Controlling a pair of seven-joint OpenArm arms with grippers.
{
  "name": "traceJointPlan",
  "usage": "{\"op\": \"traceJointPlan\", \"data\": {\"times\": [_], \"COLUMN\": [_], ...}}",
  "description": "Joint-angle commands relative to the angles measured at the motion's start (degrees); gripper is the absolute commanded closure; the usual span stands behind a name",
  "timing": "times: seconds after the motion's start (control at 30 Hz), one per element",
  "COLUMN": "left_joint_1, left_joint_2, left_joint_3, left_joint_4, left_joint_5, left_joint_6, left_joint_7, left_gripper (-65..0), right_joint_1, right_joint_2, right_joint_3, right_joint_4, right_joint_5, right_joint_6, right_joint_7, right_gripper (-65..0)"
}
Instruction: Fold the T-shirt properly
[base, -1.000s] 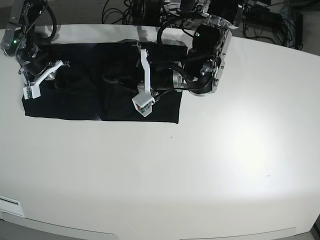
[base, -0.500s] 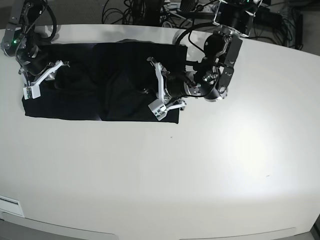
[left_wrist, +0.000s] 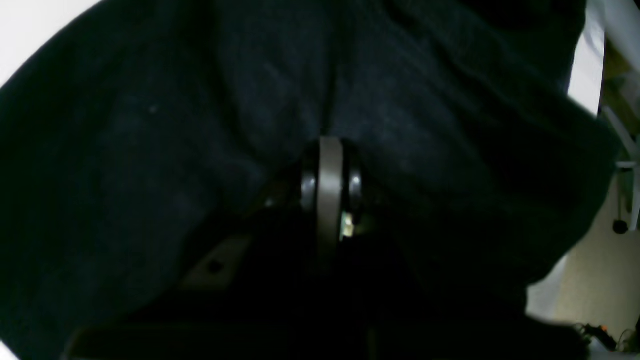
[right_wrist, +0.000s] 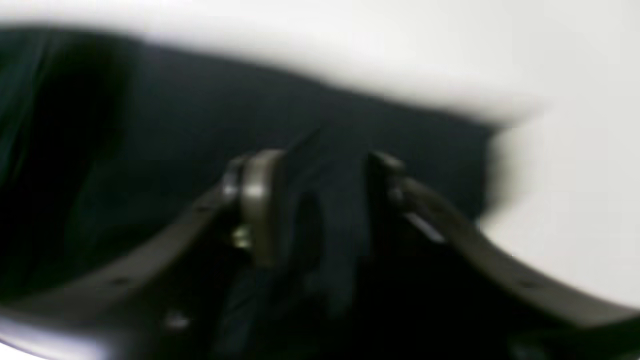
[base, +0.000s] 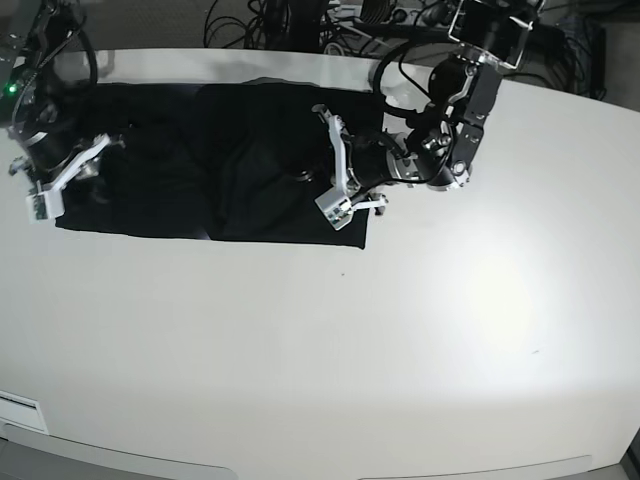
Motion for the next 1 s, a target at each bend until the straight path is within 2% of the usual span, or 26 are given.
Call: {"op": "traceJointPlan", "data": {"times": [0.0,0.03,0.1,0.2,0.37,0.47,0.63,0.83,0.97], "left_joint_1": [0.04,0.15,0.15,0.13,0.15,0.15,0.15,0.15,0.15], "left_joint_2": [-1.77,-2.78,-4.42,-5.03,-4.90,-4.87,-4.90,-4.87,-4.87], "left_joint_3": [-0.44,-0.50,-0.48,-0.48,-0.48,-0.48,-0.48,-0.48,-0.48], "left_joint_4": [-0.09,-0.09,-0.09,-0.07,-0.07,-0.07,-0.07,-0.07,-0.07], "left_joint_5": [4.15,4.15,3.89,2.12,-0.39,-0.39,-0.42,-0.70,-2.38], "left_joint_6": [1.95,2.23,2.23,2.21,2.19,2.19,2.19,2.21,2.19], "left_joint_7": [3.98,3.82,3.65,3.65,3.67,3.67,3.67,3.65,3.67], "left_gripper": [0.0,0.0,0.0,0.0,0.0,0.0,0.0,0.0,0.0], "right_joint_1": [0.33,0.59,0.52,-0.63,-1.18,-1.18,-1.20,-1.20,-1.18], "right_joint_2": [2.03,2.56,3.06,3.04,2.89,2.89,2.86,2.89,1.99], "right_joint_3": [1.90,3.34,5.84,7.30,7.30,7.30,7.30,7.23,7.13], "right_joint_4": [0.70,0.66,0.37,-2.93,-12.50,-16.31,-18.58,-18.58,-18.58], "right_joint_5": [-0.02,-0.81,-2.32,0.55,14.38,19.78,25.11,25.49,29.03], "right_joint_6": [-1.29,-3.45,-7.15,-8.09,-6.01,-4.26,-1.49,-1.57,-0.28], "right_joint_7": [1.60,2.32,2.32,0.07,-4.87,-6.86,-11.63,-11.98,-12.00], "right_gripper": [-38.2,-41.8,-44.7,-44.8,-44.8,-44.8,-44.8,-44.8,-44.8]}}
